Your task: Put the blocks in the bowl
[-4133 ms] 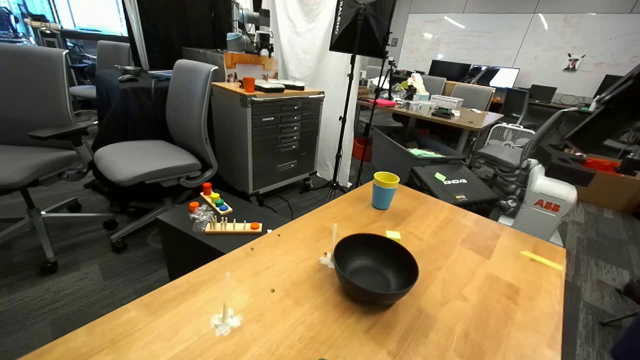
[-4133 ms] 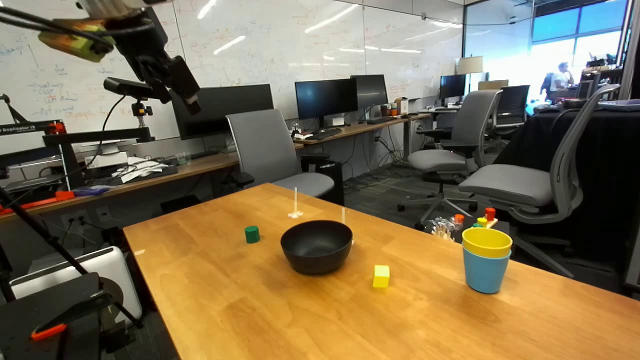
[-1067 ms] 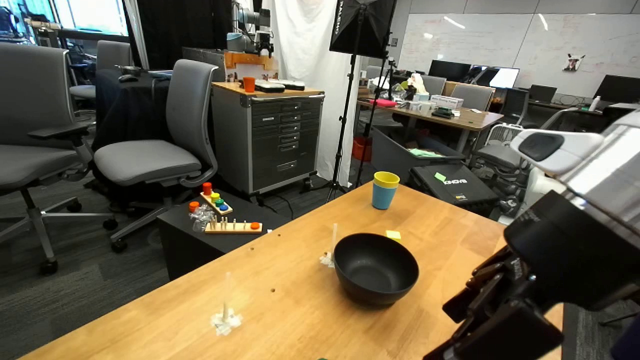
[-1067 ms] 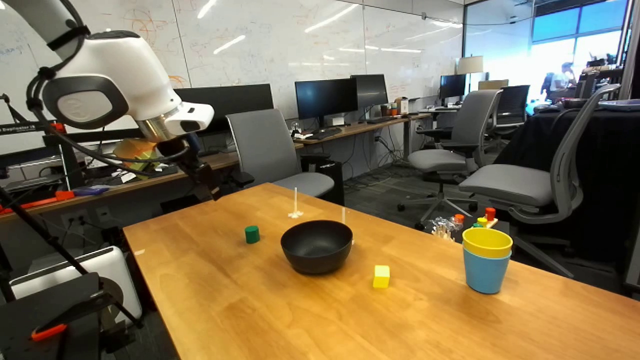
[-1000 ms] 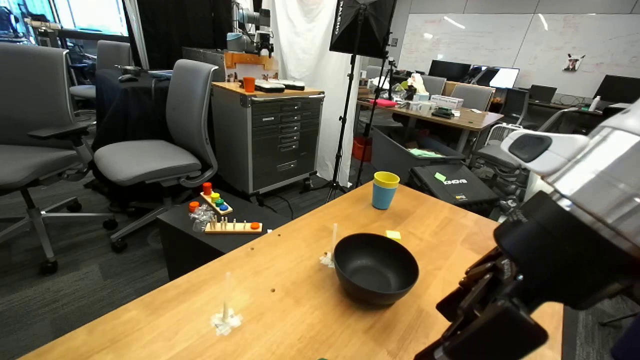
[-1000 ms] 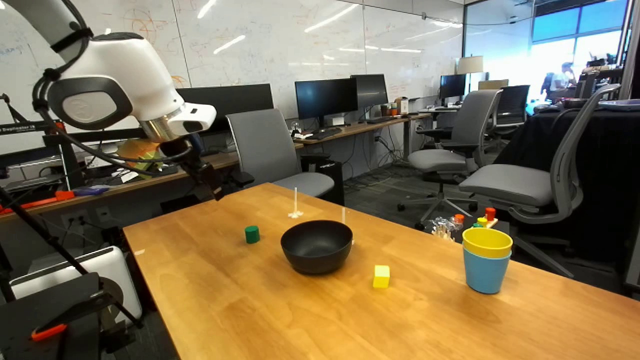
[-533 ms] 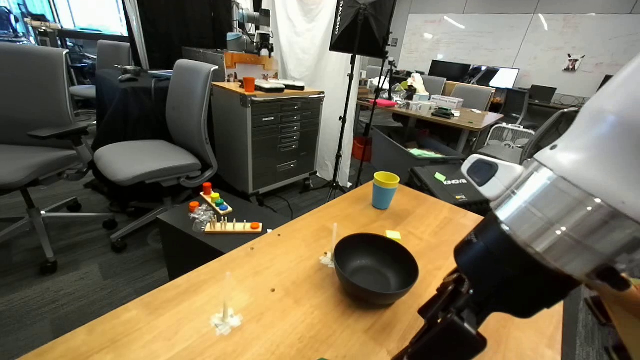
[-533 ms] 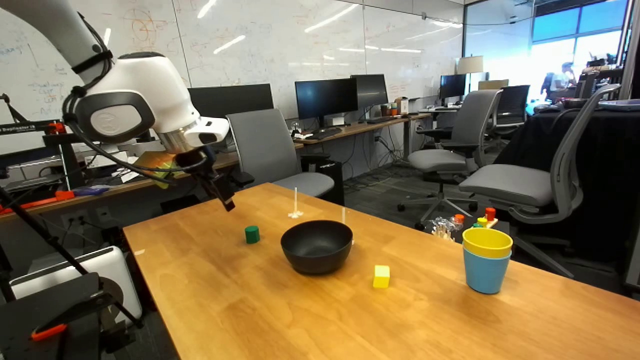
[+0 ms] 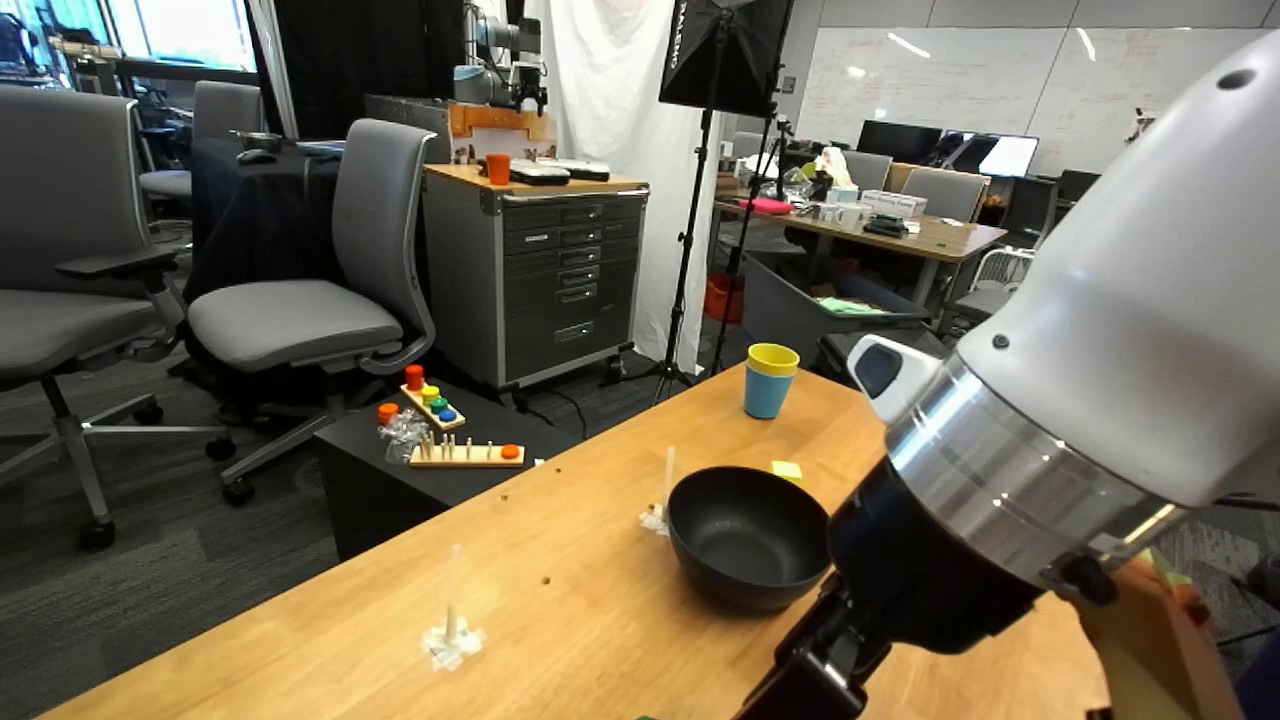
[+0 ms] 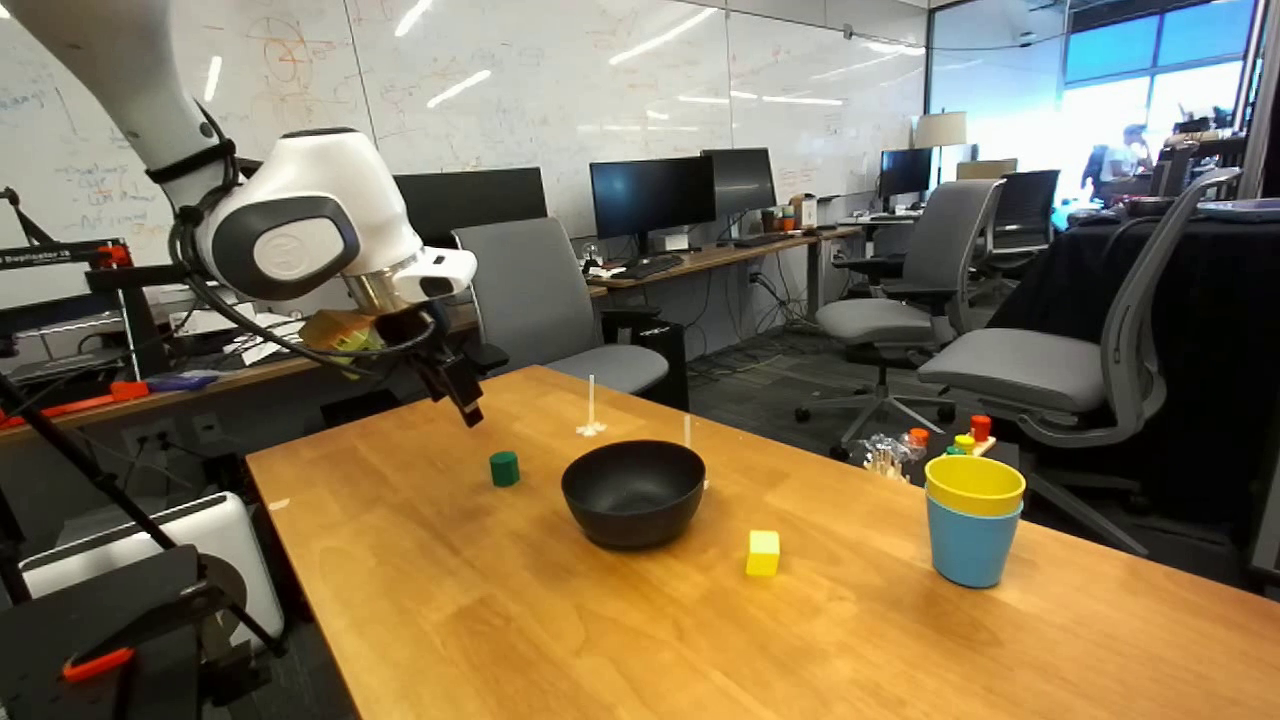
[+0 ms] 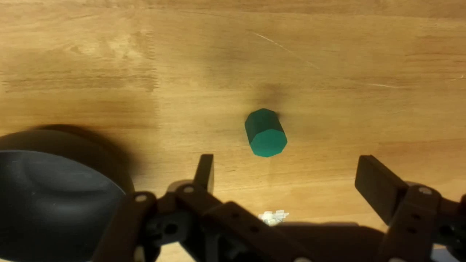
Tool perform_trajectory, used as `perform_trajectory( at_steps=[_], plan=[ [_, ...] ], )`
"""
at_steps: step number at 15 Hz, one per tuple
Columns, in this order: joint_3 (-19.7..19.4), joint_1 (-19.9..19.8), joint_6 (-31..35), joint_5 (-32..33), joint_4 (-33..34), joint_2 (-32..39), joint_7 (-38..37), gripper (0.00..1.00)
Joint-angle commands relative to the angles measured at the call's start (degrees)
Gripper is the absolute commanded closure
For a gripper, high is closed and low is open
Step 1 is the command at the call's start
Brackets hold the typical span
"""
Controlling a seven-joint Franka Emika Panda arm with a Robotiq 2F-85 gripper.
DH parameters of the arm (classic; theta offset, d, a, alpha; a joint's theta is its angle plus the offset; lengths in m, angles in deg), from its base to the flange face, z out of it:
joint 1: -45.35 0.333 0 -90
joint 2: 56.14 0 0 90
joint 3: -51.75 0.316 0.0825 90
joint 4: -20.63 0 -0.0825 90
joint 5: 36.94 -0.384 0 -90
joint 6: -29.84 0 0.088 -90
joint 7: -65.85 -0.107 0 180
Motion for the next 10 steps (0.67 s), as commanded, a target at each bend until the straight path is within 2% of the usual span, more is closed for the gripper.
perform_trajectory(
  at_steps=[1,7,10],
  plan=[
    [0.84,-1.25,1.0,6.61,2.87,3.08,-6.81,0.0],
    [-0.91,0.48,2.63,11.25,5.54,7.3,-11.49,0.0],
    [-3.44,2.61,3.75,12.1,7.22,9.8,-12.68,0.0]
  ],
)
